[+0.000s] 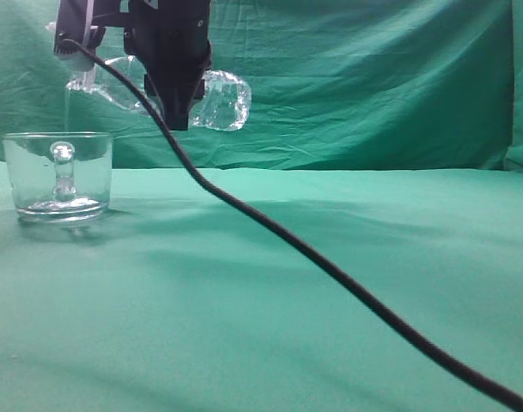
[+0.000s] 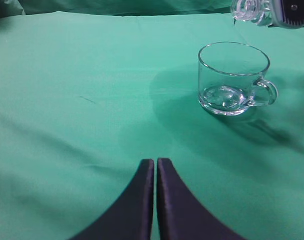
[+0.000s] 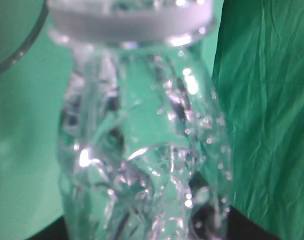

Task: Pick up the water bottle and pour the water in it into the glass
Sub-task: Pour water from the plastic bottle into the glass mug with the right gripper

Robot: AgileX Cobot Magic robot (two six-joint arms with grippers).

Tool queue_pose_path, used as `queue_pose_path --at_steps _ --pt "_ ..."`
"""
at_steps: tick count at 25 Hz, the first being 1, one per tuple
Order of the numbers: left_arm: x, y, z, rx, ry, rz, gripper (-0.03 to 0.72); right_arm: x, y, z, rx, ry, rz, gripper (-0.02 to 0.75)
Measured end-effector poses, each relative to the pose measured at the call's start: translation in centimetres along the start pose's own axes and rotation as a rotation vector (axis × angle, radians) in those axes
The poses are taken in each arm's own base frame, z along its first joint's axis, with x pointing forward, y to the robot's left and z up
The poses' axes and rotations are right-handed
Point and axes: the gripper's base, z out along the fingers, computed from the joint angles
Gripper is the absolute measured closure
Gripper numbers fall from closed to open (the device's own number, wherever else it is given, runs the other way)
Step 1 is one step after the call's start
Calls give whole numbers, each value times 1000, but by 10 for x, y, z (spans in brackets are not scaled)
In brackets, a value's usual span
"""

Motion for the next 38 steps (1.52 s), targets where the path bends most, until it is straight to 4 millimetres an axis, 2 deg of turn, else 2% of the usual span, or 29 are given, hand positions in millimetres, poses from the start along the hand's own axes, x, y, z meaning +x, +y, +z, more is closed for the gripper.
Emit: queue_pose_path --at_steps 20,38 --pt "0 0 0 0 0 0 688 3 -6 0 61 36 -110 449" --pt "0 0 0 0 0 0 688 3 -5 0 56 41 -89 449"
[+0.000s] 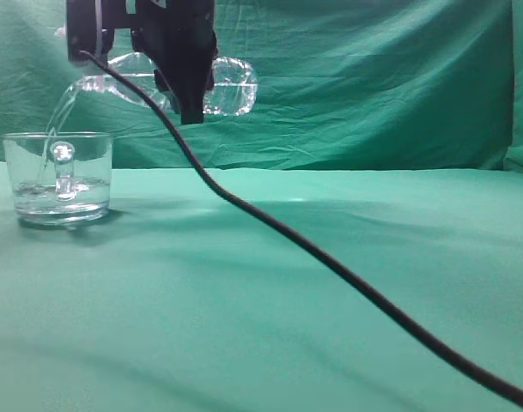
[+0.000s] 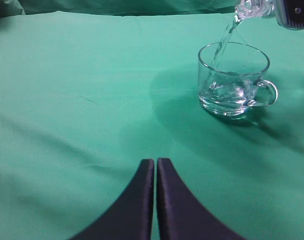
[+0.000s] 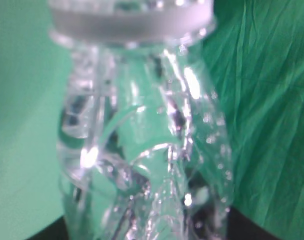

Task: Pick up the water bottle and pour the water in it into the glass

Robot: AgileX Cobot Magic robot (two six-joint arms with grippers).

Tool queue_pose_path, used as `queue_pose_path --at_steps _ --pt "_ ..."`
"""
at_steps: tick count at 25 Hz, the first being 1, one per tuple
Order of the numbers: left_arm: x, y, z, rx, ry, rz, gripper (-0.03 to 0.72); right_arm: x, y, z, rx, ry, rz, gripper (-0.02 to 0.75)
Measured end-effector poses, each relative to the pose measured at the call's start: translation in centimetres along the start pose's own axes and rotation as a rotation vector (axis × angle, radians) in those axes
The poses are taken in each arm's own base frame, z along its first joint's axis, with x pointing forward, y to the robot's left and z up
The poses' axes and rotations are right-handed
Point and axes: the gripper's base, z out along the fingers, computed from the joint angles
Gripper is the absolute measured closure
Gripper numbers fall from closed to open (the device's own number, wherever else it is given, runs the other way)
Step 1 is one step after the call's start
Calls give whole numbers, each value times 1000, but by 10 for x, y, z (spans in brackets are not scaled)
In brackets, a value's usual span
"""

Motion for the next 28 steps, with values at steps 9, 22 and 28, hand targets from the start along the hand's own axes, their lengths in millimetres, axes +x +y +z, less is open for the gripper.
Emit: queue_pose_path --at_steps 9,22,28 --pt "0 0 0 0 0 0 688 -4 16 -1 -179 -19 293 449" --pt "0 0 0 0 0 0 688 39 -41 -52 -319 -13 1066 449" --pt "0 0 0 0 0 0 688 92 -73 -84 -269 -91 1249 449"
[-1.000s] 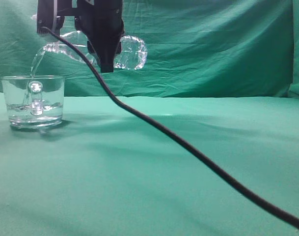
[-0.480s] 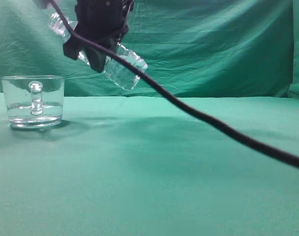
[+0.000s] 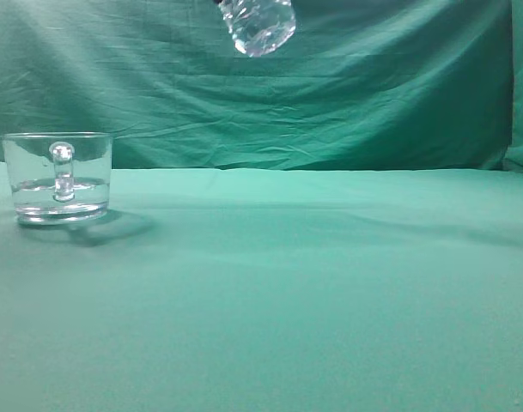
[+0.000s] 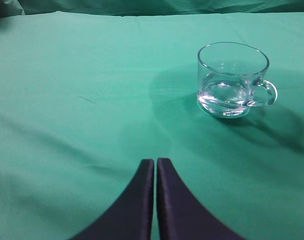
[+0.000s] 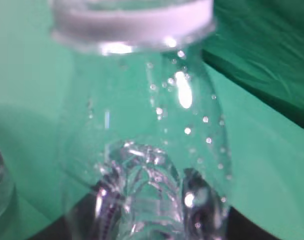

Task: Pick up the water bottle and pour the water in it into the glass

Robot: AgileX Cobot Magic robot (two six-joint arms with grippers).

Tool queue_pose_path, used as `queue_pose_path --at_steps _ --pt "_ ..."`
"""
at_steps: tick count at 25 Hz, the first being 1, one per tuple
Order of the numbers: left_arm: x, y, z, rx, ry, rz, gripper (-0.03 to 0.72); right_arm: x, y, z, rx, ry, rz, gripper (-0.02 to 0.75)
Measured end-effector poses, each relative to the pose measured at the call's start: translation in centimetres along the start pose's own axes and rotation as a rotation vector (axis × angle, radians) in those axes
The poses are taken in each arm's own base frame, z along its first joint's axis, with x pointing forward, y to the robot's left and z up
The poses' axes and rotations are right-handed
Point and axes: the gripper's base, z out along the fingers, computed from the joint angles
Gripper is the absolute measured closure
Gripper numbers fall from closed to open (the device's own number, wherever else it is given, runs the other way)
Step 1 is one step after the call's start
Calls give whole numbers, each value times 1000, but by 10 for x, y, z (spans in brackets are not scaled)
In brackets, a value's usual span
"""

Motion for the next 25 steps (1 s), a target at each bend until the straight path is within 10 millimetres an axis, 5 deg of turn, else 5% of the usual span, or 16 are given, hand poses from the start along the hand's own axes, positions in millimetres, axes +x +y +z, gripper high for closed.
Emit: queue_pose_path --at_steps 6,11,19,25 --pt "0 0 0 0 0 0 688 32 -30 -41 13 -117 50 449" --pt "0 0 0 0 0 0 688 84 -51 -58 24 -195 163 449" --pt "0 0 0 0 0 0 688 163 -67 -46 28 -239 298 449" --pt "0 0 0 0 0 0 688 195 -61 -20 -14 -239 324 449"
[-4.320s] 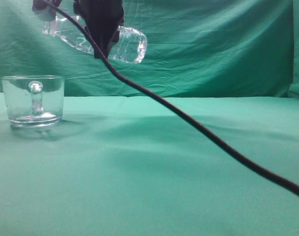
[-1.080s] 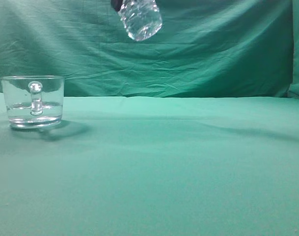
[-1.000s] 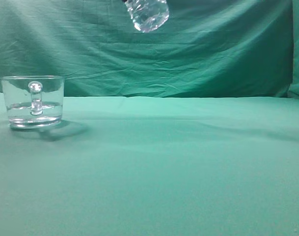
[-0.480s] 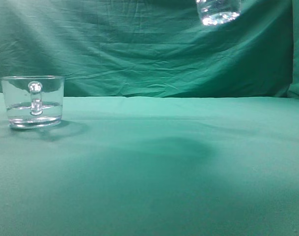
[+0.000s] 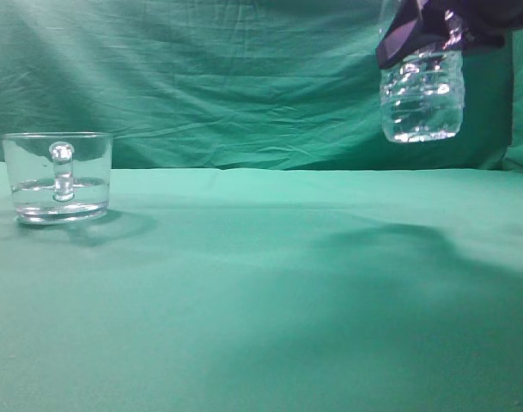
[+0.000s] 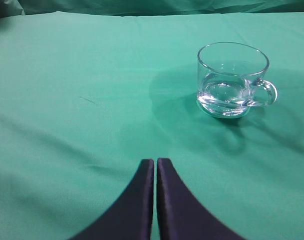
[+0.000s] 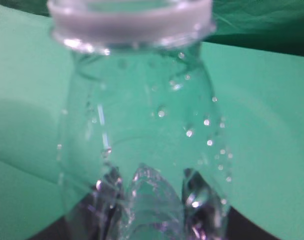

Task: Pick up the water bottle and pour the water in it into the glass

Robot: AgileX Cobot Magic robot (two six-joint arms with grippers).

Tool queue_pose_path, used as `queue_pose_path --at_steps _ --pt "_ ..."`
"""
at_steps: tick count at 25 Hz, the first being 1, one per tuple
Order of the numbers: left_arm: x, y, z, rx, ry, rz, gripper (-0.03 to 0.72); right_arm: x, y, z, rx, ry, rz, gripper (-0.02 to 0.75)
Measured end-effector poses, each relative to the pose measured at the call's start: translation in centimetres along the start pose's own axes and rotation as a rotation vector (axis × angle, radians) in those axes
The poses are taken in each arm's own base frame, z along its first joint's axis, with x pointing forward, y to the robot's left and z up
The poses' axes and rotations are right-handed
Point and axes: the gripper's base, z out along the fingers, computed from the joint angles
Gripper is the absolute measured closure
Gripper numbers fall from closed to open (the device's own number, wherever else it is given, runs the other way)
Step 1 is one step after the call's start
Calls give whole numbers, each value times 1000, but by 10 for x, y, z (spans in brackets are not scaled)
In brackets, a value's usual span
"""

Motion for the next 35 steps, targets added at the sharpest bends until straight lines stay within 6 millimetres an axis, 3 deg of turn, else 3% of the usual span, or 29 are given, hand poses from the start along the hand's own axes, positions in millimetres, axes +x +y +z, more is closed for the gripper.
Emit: queue_pose_path --at_steps 11,26,27,29,35 --pt "0 0 0 0 0 0 688 38 -1 38 -54 31 -113 449" --pt "0 0 0 0 0 0 688 45 -4 42 -20 47 -63 449" --pt "0 0 0 0 0 0 688 45 -4 42 -20 47 -63 398" --pt "0 0 0 0 0 0 688 45 -4 42 -20 47 -63 395" --pt "0 0 0 0 0 0 688 45 -5 42 -17 51 -38 153"
